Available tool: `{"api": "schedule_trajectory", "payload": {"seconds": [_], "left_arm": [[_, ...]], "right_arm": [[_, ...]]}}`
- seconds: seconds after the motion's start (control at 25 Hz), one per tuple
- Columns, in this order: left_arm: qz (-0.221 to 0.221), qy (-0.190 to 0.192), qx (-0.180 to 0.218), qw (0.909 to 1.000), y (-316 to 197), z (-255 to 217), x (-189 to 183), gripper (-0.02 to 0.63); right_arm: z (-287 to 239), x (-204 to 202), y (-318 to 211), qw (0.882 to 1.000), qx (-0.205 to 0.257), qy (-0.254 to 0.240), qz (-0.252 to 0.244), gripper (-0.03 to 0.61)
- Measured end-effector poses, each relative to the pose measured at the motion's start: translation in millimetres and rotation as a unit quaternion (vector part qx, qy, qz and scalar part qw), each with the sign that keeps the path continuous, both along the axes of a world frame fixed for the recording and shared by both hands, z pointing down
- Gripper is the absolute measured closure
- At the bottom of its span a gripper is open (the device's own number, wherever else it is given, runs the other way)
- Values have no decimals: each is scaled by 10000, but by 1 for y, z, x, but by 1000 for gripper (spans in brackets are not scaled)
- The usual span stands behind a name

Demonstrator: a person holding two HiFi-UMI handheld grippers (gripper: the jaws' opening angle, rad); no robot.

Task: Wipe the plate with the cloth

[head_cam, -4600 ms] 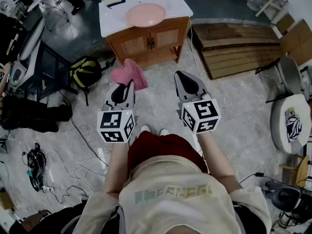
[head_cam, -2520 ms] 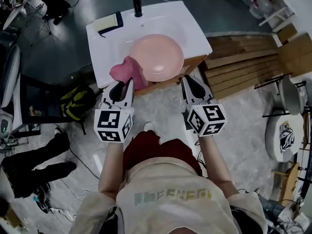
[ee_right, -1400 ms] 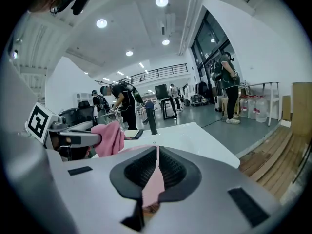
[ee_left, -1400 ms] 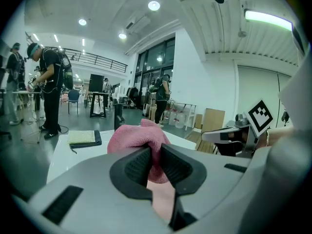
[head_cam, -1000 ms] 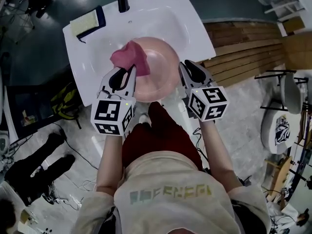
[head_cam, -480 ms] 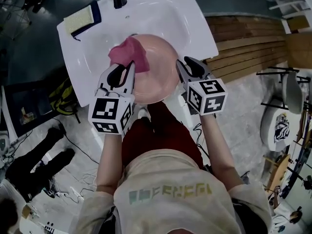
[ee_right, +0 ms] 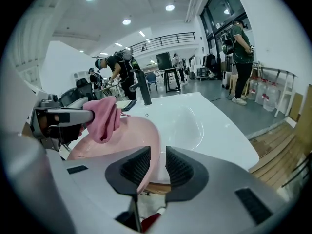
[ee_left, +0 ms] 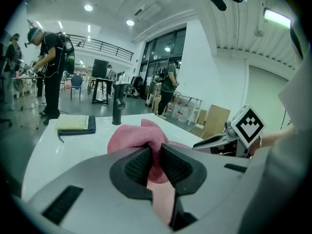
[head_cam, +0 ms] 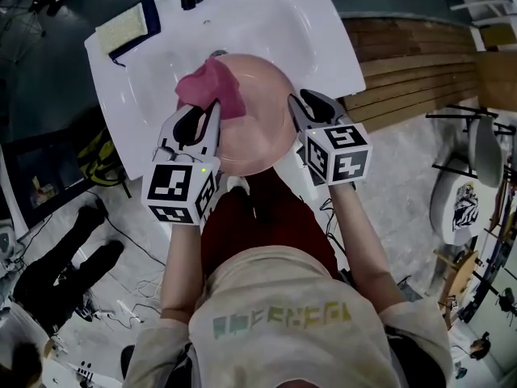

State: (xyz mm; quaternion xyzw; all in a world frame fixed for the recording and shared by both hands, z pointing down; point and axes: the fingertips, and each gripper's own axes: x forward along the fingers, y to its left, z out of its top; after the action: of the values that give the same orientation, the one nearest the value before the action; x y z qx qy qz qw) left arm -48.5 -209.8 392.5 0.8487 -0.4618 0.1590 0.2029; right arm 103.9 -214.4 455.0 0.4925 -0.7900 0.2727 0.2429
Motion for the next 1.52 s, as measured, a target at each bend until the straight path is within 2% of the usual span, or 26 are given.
{"api": "schedule_trajectory", "payload": {"seconds": [0.36,0.72,0.92,1.16,1.52], "left_arm": [[-12,26,-155,9999,-6,11,1,552],[9,-75,-234,9997,-7,14,7,552],[320,-124,-145,9993,-14,3,20,554],[817,-196,17,9965,-23,-9,53,552],[1473,-506,-304,9873,-32,15,99,554]], "right_arm": [[13,-3,-5,9998,-165,76,-83,473],[18,0,-5,9996,-149,234,-103,512],[19,-2,-6,9994,-152,298,-83,515],[18,-2,-5,9994,-140,309,-46,515],[17,-1,-7,9996,-165,246,-8,517]]}}
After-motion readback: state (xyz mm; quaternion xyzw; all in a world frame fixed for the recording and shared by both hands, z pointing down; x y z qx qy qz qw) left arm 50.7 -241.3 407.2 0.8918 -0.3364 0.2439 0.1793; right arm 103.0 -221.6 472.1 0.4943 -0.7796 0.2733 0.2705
